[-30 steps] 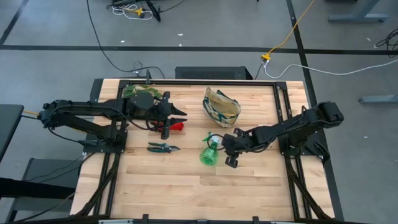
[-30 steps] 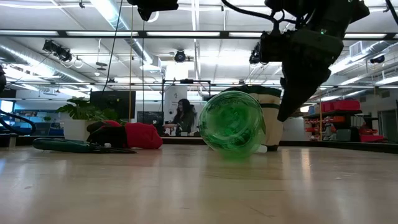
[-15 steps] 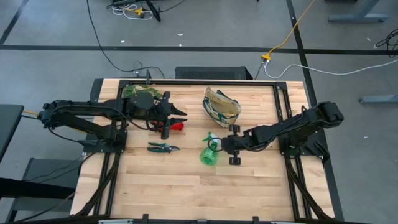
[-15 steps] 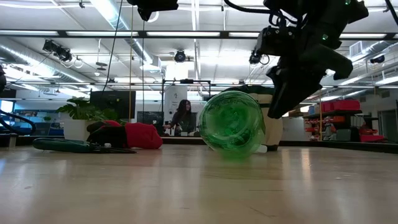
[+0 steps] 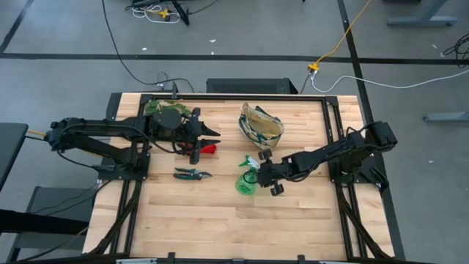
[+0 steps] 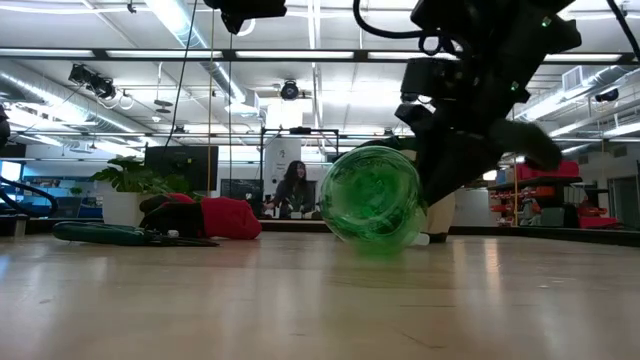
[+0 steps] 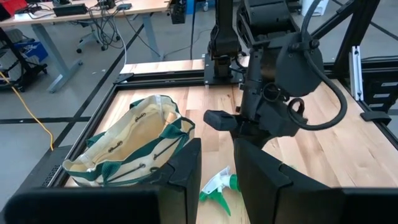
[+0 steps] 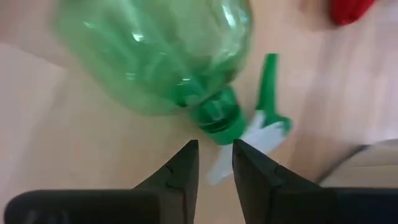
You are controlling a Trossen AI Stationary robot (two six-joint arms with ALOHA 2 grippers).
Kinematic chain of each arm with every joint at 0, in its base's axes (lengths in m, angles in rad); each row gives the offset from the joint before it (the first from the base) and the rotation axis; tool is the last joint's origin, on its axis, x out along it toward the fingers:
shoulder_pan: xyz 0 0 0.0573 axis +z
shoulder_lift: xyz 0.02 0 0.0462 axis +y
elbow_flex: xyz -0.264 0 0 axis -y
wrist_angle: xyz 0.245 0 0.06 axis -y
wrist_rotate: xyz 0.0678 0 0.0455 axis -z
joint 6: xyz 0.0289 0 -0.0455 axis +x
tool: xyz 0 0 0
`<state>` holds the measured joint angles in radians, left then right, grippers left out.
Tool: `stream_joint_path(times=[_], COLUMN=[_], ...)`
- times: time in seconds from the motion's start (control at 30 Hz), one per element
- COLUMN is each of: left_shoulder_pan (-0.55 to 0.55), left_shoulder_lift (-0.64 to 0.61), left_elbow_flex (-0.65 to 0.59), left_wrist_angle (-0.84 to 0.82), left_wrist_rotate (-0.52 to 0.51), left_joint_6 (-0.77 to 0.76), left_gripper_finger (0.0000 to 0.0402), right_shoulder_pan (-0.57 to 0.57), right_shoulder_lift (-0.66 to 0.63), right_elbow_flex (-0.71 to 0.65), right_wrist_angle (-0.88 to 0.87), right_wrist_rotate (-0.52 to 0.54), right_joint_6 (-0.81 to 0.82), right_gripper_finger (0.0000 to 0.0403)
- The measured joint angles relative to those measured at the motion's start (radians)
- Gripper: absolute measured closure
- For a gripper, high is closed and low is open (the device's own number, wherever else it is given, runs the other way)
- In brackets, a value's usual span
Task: Pick & Place Garden tools in Gardening bag
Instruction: Put the green spray bottle into the patterned white gardening bag
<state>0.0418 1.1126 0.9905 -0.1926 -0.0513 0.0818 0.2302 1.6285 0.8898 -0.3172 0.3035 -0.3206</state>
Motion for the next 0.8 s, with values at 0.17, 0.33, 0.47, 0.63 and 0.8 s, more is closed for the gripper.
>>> stream_joint_path(times=[0.17, 0.33, 0.47, 0.63, 0.8], left_shoulder_pan=[0.000, 0.000, 0.000, 0.000, 0.000], left_shoulder_lift=[0.000, 0.000, 0.000, 0.000, 0.000], left_elbow_flex=[0.000, 0.000, 0.000, 0.000, 0.000], left_wrist_angle=[-0.001, -0.002, -0.002, -0.002, -0.002], left_wrist_rotate=[0.000, 0.000, 0.000, 0.000, 0.000], left_joint_6=[0.000, 0.005, 0.007, 0.007, 0.008], left_gripper_finger=[0.0298, 0.0298, 0.0298, 0.0298, 0.0298], right_shoulder_pan=[0.000, 0.000, 0.000, 0.000, 0.000], right_shoulder_lift=[0.017, 0.015, 0.020, 0.030, 0.037], right_elbow_flex=[0.000, 0.000, 0.000, 0.000, 0.001], right_wrist_angle=[-0.001, 0.011, 0.013, 0.048, 0.098], right_wrist_rotate=[0.067, 0.070, 0.022, 0.018, 0.012], right_joint_6=[-0.055, -0.079, -0.186, -0.232, -0.248], right_gripper_finger=[0.0274, 0.0225, 0.0192, 0.0167, 0.0161])
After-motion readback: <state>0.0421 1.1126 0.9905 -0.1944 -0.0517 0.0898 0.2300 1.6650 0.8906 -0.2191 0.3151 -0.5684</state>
